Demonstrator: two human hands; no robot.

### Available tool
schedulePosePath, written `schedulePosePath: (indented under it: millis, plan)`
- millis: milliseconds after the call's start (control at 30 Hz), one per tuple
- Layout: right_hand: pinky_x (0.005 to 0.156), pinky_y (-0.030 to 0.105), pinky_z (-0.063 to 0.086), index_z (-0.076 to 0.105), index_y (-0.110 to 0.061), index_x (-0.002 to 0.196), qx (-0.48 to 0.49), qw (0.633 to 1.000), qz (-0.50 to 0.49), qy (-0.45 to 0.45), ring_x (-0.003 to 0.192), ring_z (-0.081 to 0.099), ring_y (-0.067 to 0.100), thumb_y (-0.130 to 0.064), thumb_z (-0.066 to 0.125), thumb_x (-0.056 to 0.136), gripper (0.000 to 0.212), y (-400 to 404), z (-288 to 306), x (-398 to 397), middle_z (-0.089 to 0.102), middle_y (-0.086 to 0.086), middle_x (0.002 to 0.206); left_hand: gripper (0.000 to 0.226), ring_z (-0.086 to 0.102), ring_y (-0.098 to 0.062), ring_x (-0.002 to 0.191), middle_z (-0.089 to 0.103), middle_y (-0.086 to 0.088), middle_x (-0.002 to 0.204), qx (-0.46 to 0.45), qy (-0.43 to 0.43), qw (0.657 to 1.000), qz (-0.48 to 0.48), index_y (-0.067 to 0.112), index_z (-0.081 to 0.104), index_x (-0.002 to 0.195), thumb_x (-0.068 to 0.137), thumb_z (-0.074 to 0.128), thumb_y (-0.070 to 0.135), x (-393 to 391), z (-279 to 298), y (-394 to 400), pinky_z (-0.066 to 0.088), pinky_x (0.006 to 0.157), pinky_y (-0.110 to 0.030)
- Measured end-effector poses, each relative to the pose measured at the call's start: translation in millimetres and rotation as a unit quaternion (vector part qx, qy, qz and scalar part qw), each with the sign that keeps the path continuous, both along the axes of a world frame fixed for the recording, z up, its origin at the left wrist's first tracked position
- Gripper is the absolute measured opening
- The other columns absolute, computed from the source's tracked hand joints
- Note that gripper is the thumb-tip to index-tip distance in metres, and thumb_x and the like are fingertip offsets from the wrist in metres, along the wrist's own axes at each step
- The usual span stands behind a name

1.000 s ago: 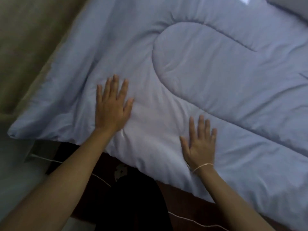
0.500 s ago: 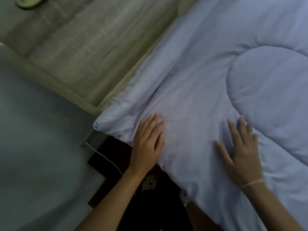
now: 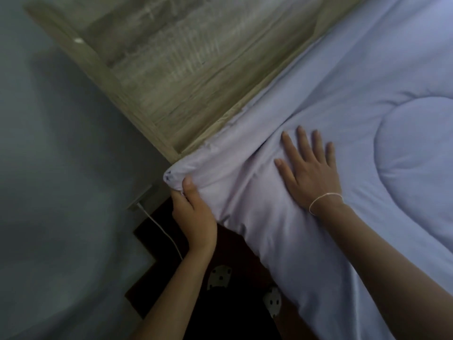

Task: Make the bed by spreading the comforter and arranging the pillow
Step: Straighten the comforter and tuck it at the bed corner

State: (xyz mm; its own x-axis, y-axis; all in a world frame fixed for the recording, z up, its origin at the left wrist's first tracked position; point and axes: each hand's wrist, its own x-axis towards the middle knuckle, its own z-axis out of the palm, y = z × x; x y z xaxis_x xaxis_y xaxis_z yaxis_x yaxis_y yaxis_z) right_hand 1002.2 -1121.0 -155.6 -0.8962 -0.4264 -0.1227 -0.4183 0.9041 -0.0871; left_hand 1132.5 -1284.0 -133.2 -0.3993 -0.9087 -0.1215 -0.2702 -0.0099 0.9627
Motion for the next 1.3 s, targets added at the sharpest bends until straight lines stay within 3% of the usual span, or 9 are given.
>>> schedulePosePath:
  millis: [333, 400, 500, 667, 800, 933, 1067, 1167, 1300]
  plan:
    - [0.117, 0.053, 0.008, 0.012, -0.034, 0.151, 0.0, 0.999, 0.048, 0.002, 0.147, 0.006, 0.033, -0.058, 0.018, 0.094, 0.063, -6, 1, 42, 0.01, 0.002, 0.16, 0.04, 0.048, -0.015, 0.118, 0.053, -0.011, 0.131, -0.068, -0.137, 0.987, 0.045, -0.002, 0.047, 0.131, 0.103, 0.032, 0.02, 51, -42, -58, 0.026, 0.089, 0.002]
    - [0.117, 0.053, 0.009, 0.014, -0.034, 0.151, 0.002, 0.999, 0.051, 0.006, 0.147, 0.007, 0.033, -0.059, 0.019, 0.094, 0.063, -7, 0, 45, 0.012, 0.002, 0.16, 0.044, 0.047, -0.024, 0.125, 0.05, -0.014, 0.135, -0.009, -0.216, 0.976, 0.023, -0.002, 0.046, 0.134, 0.103, 0.031, 0.026, 51, -65, -58, 0.031, 0.099, -0.014]
    - [0.117, 0.054, 0.01, 0.015, -0.035, 0.151, 0.002, 0.999, 0.044, 0.015, 0.147, 0.009, 0.032, -0.063, 0.021, 0.092, 0.065, -8, -2, 42, 0.015, 0.001, 0.159, 0.049, 0.052, -0.032, 0.116, 0.053, -0.021, 0.131, 0.139, -0.306, 0.942, -0.025, -0.001, 0.049, 0.13, 0.102, 0.031, 0.036, 36, -94, -54, 0.038, 0.089, -0.031]
    - [0.117, 0.055, 0.009, 0.009, -0.032, 0.152, -0.01, 0.999, 0.04, 0.026, 0.147, 0.006, 0.032, -0.074, 0.026, 0.086, 0.08, -10, -4, 42, 0.011, 0.003, 0.16, 0.059, 0.055, -0.015, 0.095, 0.056, 0.004, 0.114, 0.345, -0.202, 0.916, 0.018, 0.018, 0.053, 0.124, 0.09, 0.037, 0.064, 23, -98, -46, 0.045, 0.081, -0.031]
    - [0.116, 0.059, 0.005, 0.004, -0.022, 0.153, 0.003, 0.997, 0.08, -0.002, 0.147, 0.0, 0.035, -0.084, 0.029, 0.076, 0.101, -9, 3, 50, 0.002, 0.014, 0.16, 0.062, 0.062, -0.015, 0.091, 0.065, 0.006, 0.101, 0.414, -0.132, 0.9, 0.042, 0.031, 0.06, 0.108, 0.077, 0.037, 0.08, 44, -93, -19, 0.052, 0.085, -0.035]
    - [0.114, 0.06, 0.011, 0.014, -0.01, 0.151, 0.023, 0.983, 0.18, -0.009, 0.145, 0.006, 0.04, -0.084, 0.04, 0.072, 0.111, -7, 6, 95, 0.009, 0.027, 0.156, 0.063, 0.06, -0.009, 0.091, 0.063, 0.006, 0.111, 0.351, -0.118, 0.928, 0.045, 0.021, 0.058, 0.12, 0.085, 0.041, 0.07, 30, -90, -35, 0.05, 0.077, -0.026]
    - [0.116, 0.056, 0.014, 0.014, -0.008, 0.151, 0.055, 0.96, 0.275, -0.027, 0.145, 0.01, 0.039, -0.071, 0.059, 0.068, 0.114, -7, -12, 147, 0.011, 0.025, 0.156, 0.062, 0.05, -0.016, 0.12, 0.051, 0.0, 0.132, 0.198, -0.164, 0.966, -0.007, 0.016, 0.042, 0.137, 0.089, 0.05, 0.056, 21, -101, -62, 0.041, 0.099, -0.029]
    - [0.117, 0.047, 0.015, 0.02, -0.005, 0.15, 0.071, 0.958, 0.276, 0.01, 0.144, 0.018, 0.035, -0.031, 0.06, 0.085, 0.08, -5, -39, 164, 0.02, 0.023, 0.154, 0.051, 0.057, -0.019, 0.113, 0.058, -0.004, 0.123, 0.104, -0.139, 0.983, -0.05, 0.011, 0.048, 0.129, 0.09, 0.057, 0.043, 29, -104, -71, 0.045, 0.087, -0.021]
    - [0.112, 0.044, 0.028, 0.036, 0.006, 0.141, 0.03, 0.959, 0.274, 0.068, 0.137, 0.037, 0.034, 0.0, 0.029, 0.093, 0.048, -3, -57, 159, 0.037, 0.025, 0.146, 0.043, 0.059, -0.012, 0.098, 0.06, 0.001, 0.11, -0.031, -0.133, 0.982, -0.132, 0.011, 0.052, 0.119, 0.086, 0.064, 0.036, 41, -104, -74, 0.048, 0.083, -0.023]
